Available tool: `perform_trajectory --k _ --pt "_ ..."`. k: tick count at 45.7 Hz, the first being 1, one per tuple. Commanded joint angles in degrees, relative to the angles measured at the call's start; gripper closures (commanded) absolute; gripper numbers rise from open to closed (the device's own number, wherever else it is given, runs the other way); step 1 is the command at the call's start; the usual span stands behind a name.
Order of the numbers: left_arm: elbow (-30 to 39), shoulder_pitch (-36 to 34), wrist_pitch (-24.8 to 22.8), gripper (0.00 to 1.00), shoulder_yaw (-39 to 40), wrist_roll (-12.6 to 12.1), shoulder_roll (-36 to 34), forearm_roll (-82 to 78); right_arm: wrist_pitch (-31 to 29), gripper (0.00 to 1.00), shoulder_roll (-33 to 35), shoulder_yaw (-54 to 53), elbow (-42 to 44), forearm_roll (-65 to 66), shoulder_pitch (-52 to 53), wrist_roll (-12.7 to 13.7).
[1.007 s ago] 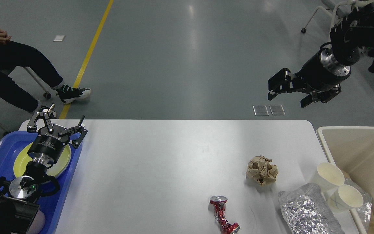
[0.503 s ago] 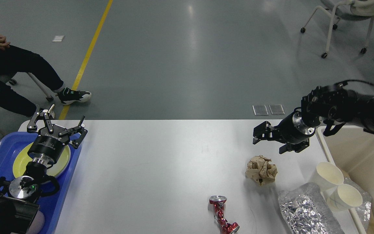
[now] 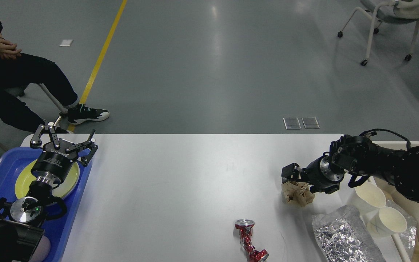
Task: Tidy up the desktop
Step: 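Grasp the crumpled brown paper with the right gripper, then lift the crumpled paper and drop it into the white bin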
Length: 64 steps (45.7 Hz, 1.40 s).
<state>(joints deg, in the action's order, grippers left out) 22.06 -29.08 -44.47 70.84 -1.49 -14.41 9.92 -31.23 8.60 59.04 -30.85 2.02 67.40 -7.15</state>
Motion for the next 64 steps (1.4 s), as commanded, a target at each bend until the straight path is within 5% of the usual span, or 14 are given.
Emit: perform_trajectory --k 1,9,15,21,30,43,49,64 --pt "0.0 0.0 0.0 0.03 0.0 0.0 0.0 0.0 3.2 0.0 -0.2 -0.1 0.0 0.0 -1.7 0.0" --pt "0.0 0.0 0.0 0.03 0.0 0.0 0.0 0.0 7.1 0.08 -1.0 0.0 0.0 -0.2 -3.0 0.1" --pt "0.0 0.0 0.0 0.03 0.0 0.0 0.0 0.0 6.6 0.7 -1.3 1.2 -0.4 -0.3 -2.9 0.3" --pt "0.0 0.1 0.0 0.03 0.0 0.0 0.0 0.0 6.3 1.0 -1.6 1.1 -1.1 -0.4 -2.3 0.7" --pt "0.0 0.0 0.0 0.04 0.0 0.0 0.0 0.0 2.3 1.0 0.2 0.7 -5.5 -0.4 4.6 0.6" --pt "0.0 0.1 0.0 0.03 0.0 0.0 0.0 0.0 -4.4 1.0 15.3 -2.2 -24.3 -0.4 29.8 0.3" --pt "0.0 0.0 0.0 0.03 0.0 0.0 0.0 0.0 -10.7 1.0 18.5 -3.1 -26.4 -0.4 38.4 0.4" --pt "0.0 0.1 0.0 0.03 0.0 0.0 0.0 0.0 -11.6 1.0 24.4 -2.4 -29.8 -0.4 48.0 0.4"
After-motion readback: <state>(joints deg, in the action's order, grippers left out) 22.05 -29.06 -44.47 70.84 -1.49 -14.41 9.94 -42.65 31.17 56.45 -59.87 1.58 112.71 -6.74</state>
